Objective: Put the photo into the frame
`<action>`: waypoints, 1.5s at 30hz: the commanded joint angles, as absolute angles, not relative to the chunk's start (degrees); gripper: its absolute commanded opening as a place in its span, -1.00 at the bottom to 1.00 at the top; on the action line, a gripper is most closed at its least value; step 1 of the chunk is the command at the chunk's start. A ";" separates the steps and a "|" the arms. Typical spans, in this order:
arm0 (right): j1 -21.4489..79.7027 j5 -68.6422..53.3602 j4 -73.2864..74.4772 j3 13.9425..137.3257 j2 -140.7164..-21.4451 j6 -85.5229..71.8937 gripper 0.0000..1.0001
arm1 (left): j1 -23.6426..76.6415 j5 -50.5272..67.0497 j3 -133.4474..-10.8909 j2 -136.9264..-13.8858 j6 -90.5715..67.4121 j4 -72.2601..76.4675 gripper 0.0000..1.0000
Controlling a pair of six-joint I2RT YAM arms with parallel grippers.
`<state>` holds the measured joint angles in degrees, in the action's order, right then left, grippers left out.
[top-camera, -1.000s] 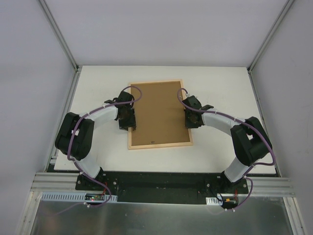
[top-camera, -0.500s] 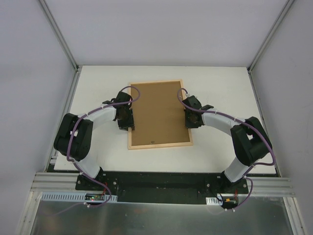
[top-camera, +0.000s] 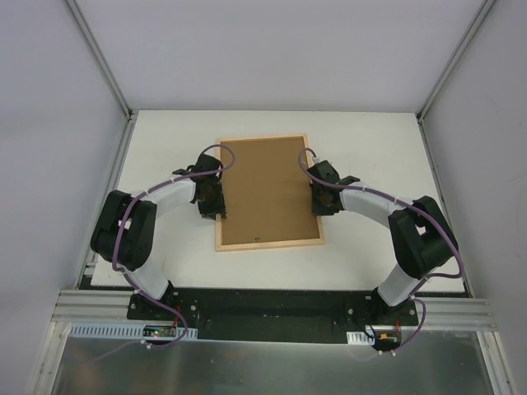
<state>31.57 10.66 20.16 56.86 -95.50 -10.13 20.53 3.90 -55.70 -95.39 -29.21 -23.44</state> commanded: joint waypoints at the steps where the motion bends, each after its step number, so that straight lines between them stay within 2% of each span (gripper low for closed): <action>1: 31.38 9.14 20.57 57.04 -97.21 -10.37 -0.99 | 21.09 -0.44 -51.68 -97.30 -30.85 -26.81 -1.00; 6: 31.38 9.23 20.65 57.30 -97.47 -10.28 -0.99 | 21.45 2.28 -49.49 -94.31 -30.94 -25.31 -0.60; 11: 31.38 8.96 20.65 57.48 -97.65 -10.37 -0.99 | 21.45 2.37 -48.96 -93.51 -30.85 -24.79 -0.55; 15: 31.38 8.96 20.65 57.48 -97.82 -10.37 -0.99 | 21.45 1.59 -49.30 -94.22 -31.20 -24.61 -0.60; 20: 31.38 8.96 20.65 57.30 -98.00 -10.28 -0.99 | 21.45 1.14 -49.83 -95.36 -31.64 -24.61 -0.88; 25: 31.29 8.96 20.65 57.22 -97.91 -10.11 -0.99 | 21.45 0.79 -49.75 -94.66 -31.64 -24.61 -0.99; 45: 31.29 8.96 20.83 57.30 -97.91 -10.28 -0.99 | 21.36 -5.89 -48.60 -92.55 -32.87 -26.72 -1.00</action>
